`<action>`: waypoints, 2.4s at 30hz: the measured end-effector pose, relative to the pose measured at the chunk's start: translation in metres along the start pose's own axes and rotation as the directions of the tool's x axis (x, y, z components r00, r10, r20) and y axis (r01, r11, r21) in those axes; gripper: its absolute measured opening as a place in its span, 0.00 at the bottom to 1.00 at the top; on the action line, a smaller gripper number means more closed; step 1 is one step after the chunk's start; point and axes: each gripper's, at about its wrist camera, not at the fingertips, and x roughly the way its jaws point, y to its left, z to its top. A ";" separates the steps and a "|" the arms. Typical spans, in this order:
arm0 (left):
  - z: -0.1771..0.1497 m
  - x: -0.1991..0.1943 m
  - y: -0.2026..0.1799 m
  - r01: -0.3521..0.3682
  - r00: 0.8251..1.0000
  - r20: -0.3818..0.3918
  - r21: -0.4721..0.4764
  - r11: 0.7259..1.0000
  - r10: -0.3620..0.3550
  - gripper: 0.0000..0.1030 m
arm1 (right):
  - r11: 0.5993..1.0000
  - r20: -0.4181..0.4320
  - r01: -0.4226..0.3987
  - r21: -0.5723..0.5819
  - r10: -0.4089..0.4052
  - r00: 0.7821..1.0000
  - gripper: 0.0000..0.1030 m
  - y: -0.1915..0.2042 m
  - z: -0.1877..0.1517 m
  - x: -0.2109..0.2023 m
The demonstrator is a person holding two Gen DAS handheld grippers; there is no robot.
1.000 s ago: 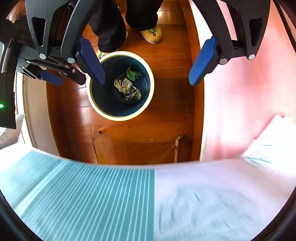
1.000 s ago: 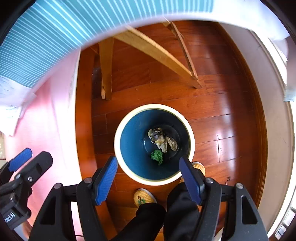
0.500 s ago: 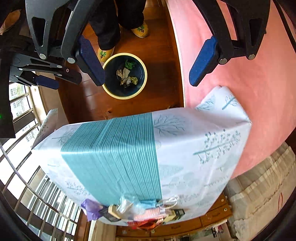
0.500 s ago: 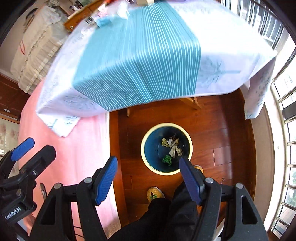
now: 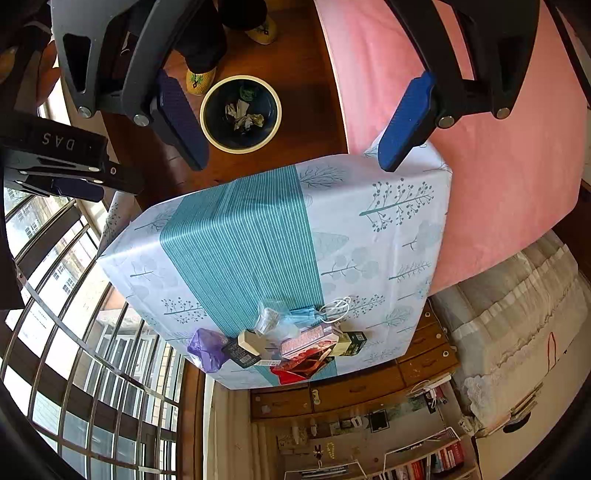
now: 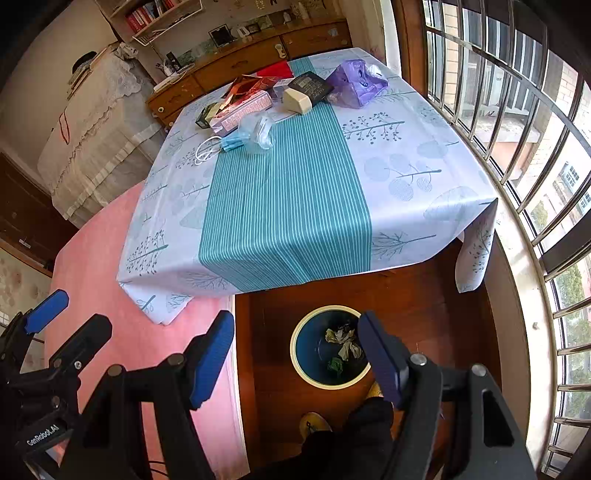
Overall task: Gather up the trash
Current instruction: 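Raise both tools back toward the table, then grasp the orange packet with the left tool while the right tool grasps the purple bag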
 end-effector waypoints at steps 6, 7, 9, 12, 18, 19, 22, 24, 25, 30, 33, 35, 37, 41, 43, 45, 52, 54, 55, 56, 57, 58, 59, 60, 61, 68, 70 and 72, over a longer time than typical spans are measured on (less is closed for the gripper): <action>0.015 -0.013 -0.004 -0.019 0.999 0.048 0.013 1.000 0.018 0.89 | 1.000 0.038 -0.016 0.006 0.016 0.999 0.68 -0.007 0.019 -0.007; 0.019 -0.013 -0.005 -0.023 0.998 0.055 0.014 1.000 0.022 0.89 | 1.000 0.043 -0.021 0.006 0.020 0.999 0.68 -0.009 0.023 -0.008; 0.029 -0.013 -0.007 -0.032 0.997 0.067 0.016 0.999 0.031 0.89 | 1.000 0.054 -0.029 0.003 0.029 0.998 0.68 -0.012 0.035 -0.008; 0.046 -0.012 -0.013 -0.049 0.995 0.083 0.017 0.999 0.047 0.89 | 0.999 0.070 -0.041 -0.006 0.041 0.997 0.68 -0.018 0.055 -0.009; 0.086 -0.004 -0.027 -0.048 0.995 0.089 -0.015 0.999 0.049 0.89 | 0.996 0.082 -0.067 -0.057 0.072 0.994 0.68 -0.031 0.100 -0.007; 0.092 -0.001 -0.028 -0.042 0.996 0.083 -0.027 0.999 0.044 0.89 | 0.996 0.078 -0.065 -0.064 0.070 0.994 0.68 -0.033 0.107 -0.006; 0.108 0.007 -0.029 -0.034 0.997 0.072 -0.074 0.997 0.039 0.89 | 0.994 0.070 -0.079 -0.074 0.084 0.994 0.68 -0.041 0.124 -0.002; 0.117 0.012 -0.029 -0.043 0.997 0.061 -0.091 0.995 0.049 0.89 | 0.993 0.062 -0.081 -0.083 0.087 0.994 0.75 -0.046 0.133 0.001; 0.122 0.016 -0.029 -0.048 0.997 0.053 -0.093 0.995 0.053 0.89 | 0.993 0.060 -0.080 -0.085 0.086 0.995 0.76 -0.048 0.138 0.003; 0.150 0.038 -0.030 -0.085 0.996 0.025 -0.020 0.996 0.085 0.89 | 0.994 0.068 -0.108 -0.034 0.110 0.992 0.77 -0.061 0.160 0.010; 0.174 0.058 -0.030 -0.099 0.995 0.020 0.055 0.994 0.098 0.89 | 0.993 0.067 -0.113 0.029 0.111 0.992 0.77 -0.068 0.172 0.019; 0.193 0.072 -0.029 -0.083 0.996 0.022 0.098 0.992 0.082 0.89 | 0.991 0.069 -0.113 0.069 0.109 0.992 0.77 -0.072 0.181 0.026; 0.214 0.087 -0.026 -0.049 0.999 0.022 0.139 0.989 0.046 0.89 | 0.989 0.080 -0.103 0.105 0.095 0.992 0.77 -0.074 0.189 0.033; 0.264 0.127 -0.010 0.061 0.998 -0.023 0.197 0.978 -0.058 0.89 | 0.976 0.105 -0.049 0.211 0.027 0.994 0.77 -0.077 0.208 0.049; 0.294 0.153 -0.001 0.123 0.991 -0.070 0.230 0.965 -0.110 0.95 | 0.952 0.120 -0.053 0.303 0.017 0.993 0.77 -0.080 0.216 0.058; 0.321 0.178 0.008 0.161 0.986 -0.090 0.279 0.947 -0.141 0.99 | 0.928 0.125 -0.049 0.370 0.002 0.992 0.77 -0.080 0.226 0.070; 0.381 0.275 0.012 0.216 0.973 -0.179 0.489 0.845 -0.145 0.99 | 0.874 0.147 0.002 0.486 -0.084 0.986 0.77 -0.066 0.250 0.104; 0.388 0.299 0.007 0.229 0.969 -0.207 0.538 0.811 -0.137 0.99 | 0.865 0.142 0.016 0.501 -0.101 0.985 0.77 -0.064 0.255 0.111; 0.389 0.310 0.004 0.229 0.968 -0.216 0.559 0.797 -0.127 0.99 | 0.863 0.138 0.027 0.505 -0.111 0.984 0.77 -0.062 0.258 0.114; 0.390 0.319 0.001 0.228 0.968 -0.221 0.577 0.784 -0.119 0.99 | 0.861 0.134 0.037 0.507 -0.121 0.984 0.77 -0.061 0.260 0.117; 0.391 0.328 -0.002 0.229 0.967 -0.227 0.591 0.774 -0.113 0.99 | 0.861 0.130 0.045 0.507 -0.128 0.983 0.77 -0.060 0.262 0.119; 0.393 0.337 -0.005 0.231 0.966 -0.234 0.599 0.767 -0.108 0.99 | 0.860 0.125 0.054 0.507 -0.136 0.983 0.77 -0.059 0.265 0.122; 0.394 0.345 -0.008 0.235 0.964 -0.243 0.605 0.761 -0.105 0.99 | 0.861 0.120 0.064 0.504 -0.144 0.982 0.77 -0.058 0.267 0.124; 0.395 0.353 -0.010 0.239 0.963 -0.250 0.608 0.757 -0.103 0.99 | 0.862 0.115 0.076 0.500 -0.154 0.981 0.77 -0.057 0.270 0.126; 0.395 0.359 -0.013 0.239 0.963 -0.252 0.611 0.755 -0.100 0.99 | 0.863 0.110 0.088 0.497 -0.163 0.980 0.77 -0.057 0.274 0.128; 0.406 0.396 -0.017 0.241 0.953 -0.292 0.553 0.798 -0.085 0.99 | 0.869 0.101 0.112 0.483 -0.182 0.978 0.77 -0.063 0.311 0.144; 0.410 0.405 -0.015 0.240 0.947 -0.310 0.525 0.817 -0.079 0.99 | 0.867 0.112 0.107 0.486 -0.184 0.977 0.85 -0.068 0.324 0.150; 0.413 0.411 -0.013 0.252 0.939 -0.334 0.496 0.831 -0.085 0.97 | 0.861 0.110 0.110 0.496 -0.188 0.976 0.93 -0.075 0.336 0.158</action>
